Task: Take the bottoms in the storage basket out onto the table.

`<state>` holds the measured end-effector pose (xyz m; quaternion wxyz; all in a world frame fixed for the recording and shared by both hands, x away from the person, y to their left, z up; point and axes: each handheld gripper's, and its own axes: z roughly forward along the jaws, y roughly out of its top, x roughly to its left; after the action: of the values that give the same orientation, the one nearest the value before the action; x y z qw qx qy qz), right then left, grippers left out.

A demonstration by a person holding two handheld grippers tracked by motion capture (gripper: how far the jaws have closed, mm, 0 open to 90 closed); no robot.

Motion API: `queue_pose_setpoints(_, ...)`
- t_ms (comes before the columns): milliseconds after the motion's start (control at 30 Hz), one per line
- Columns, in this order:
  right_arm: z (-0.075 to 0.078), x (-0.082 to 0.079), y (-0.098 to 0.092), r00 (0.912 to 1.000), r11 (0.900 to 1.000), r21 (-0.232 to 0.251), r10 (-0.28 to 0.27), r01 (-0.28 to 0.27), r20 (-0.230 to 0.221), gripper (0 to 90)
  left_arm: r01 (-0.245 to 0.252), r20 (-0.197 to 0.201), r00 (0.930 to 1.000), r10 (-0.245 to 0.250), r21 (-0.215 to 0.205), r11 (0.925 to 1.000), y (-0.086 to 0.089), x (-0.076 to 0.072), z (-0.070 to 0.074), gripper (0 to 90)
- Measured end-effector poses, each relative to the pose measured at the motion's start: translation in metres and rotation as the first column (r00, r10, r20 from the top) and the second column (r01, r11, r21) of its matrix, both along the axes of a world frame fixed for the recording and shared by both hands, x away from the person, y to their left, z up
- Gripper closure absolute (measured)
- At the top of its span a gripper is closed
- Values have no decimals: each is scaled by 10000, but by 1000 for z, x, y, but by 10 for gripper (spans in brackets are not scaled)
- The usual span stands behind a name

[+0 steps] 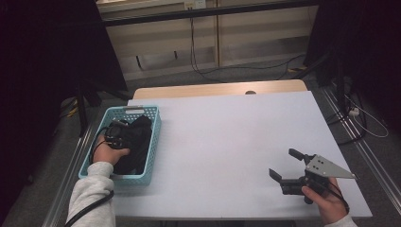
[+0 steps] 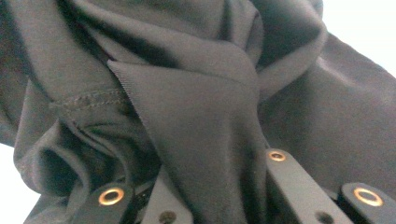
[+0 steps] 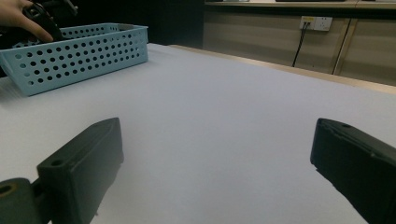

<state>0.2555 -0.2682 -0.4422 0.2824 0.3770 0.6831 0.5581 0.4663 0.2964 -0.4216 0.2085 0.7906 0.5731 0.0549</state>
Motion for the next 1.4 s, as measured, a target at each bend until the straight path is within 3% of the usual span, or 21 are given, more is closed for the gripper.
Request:
queue_pose_setpoints(33,0,0,0,10000,10000,13,-6,6,9,16,-235,54,9997,236,-173,9996,2,0,2,822)
queue_pose_setpoints(167,0,0,0,10000,10000,33,-1,1,13,16,-141,215,9997,151,-467,9988,4,-1,20,824)
queue_pose_setpoints(400,0,1,-1,10000,9999,95,-38,38,-19,16,-229,860,9957,351,-1389,9900,4,0,75,824)
queue_pose_setpoints(567,0,1,0,10000,10000,41,-3,3,13,16,31,1329,9910,159,-1411,9900,-4,0,104,825)
queue_pose_setpoints(833,0,2,0,10000,10000,6,-43,43,27,15,313,2015,9795,67,-1848,9823,-16,4,135,830)
queue_pose_setpoints(967,0,2,0,10000,10000,3,-53,53,8,15,475,2238,9746,-69,-1766,9831,-28,7,150,830)
queue_pose_setpoints(1300,0,3,-1,9999,9999,16,-127,126,23,16,903,2984,9541,-242,-2096,9736,-54,12,183,831)
queue_pose_setpoints(1400,0,3,-1,9999,9999,14,-134,134,22,16,1014,3087,9505,-354,-2005,9744,-62,13,188,830)
